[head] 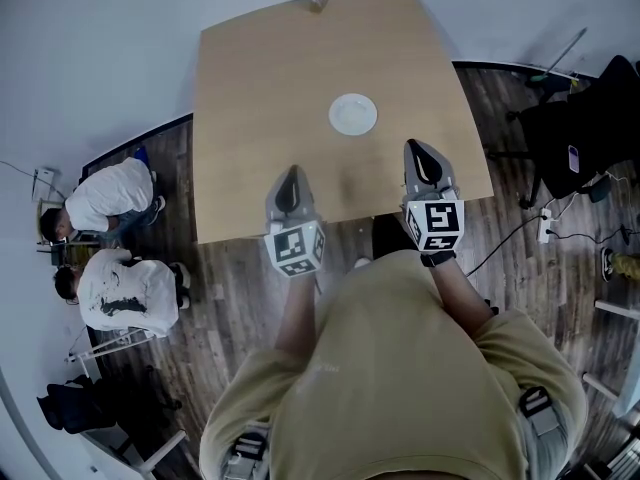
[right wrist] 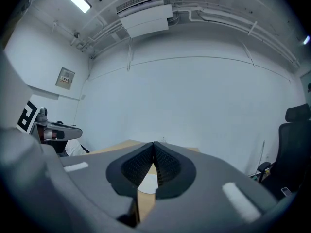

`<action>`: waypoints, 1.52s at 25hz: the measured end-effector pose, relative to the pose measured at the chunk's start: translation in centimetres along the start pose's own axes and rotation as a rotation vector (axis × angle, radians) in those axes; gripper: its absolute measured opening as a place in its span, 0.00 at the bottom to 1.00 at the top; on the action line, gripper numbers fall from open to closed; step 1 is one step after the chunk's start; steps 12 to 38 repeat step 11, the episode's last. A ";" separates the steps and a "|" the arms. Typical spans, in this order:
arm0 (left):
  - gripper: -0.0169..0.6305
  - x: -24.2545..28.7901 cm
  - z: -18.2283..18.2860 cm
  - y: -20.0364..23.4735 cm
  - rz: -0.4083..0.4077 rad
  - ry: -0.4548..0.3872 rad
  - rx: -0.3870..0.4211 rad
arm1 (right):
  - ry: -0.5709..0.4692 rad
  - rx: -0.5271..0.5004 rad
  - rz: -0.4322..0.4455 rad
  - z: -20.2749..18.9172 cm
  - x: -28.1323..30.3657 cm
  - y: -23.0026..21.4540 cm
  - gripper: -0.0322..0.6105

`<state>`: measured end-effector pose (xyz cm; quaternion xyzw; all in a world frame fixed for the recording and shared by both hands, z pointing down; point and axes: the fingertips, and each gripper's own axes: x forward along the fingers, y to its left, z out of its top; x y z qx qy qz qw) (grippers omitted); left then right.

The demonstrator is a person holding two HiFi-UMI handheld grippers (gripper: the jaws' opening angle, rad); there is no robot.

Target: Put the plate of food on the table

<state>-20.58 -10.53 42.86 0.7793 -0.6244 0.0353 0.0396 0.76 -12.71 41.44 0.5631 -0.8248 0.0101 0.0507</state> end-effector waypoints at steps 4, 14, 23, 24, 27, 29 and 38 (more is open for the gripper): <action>0.03 0.3 -0.2 -0.9 -0.033 0.005 -0.011 | 0.020 0.008 0.008 -0.6 0.0 0.1 0.06; 0.03 4.2 1.0 0.2 -0.018 -0.059 -0.007 | -0.006 0.042 0.121 -0.2 4.7 -1.2 0.06; 0.03 4.2 1.0 0.2 -0.018 -0.059 -0.007 | -0.006 0.042 0.121 -0.2 4.7 -1.2 0.06; 0.03 4.2 1.0 0.2 -0.018 -0.059 -0.007 | -0.006 0.042 0.121 -0.2 4.7 -1.2 0.06; 0.03 4.2 1.0 0.2 -0.018 -0.059 -0.007 | -0.006 0.042 0.121 -0.2 4.7 -1.2 0.06; 0.03 4.2 1.0 0.2 -0.018 -0.059 -0.007 | -0.006 0.042 0.121 -0.2 4.7 -1.2 0.06; 0.03 4.2 1.0 0.2 -0.018 -0.059 -0.007 | -0.006 0.042 0.121 -0.2 4.7 -1.2 0.06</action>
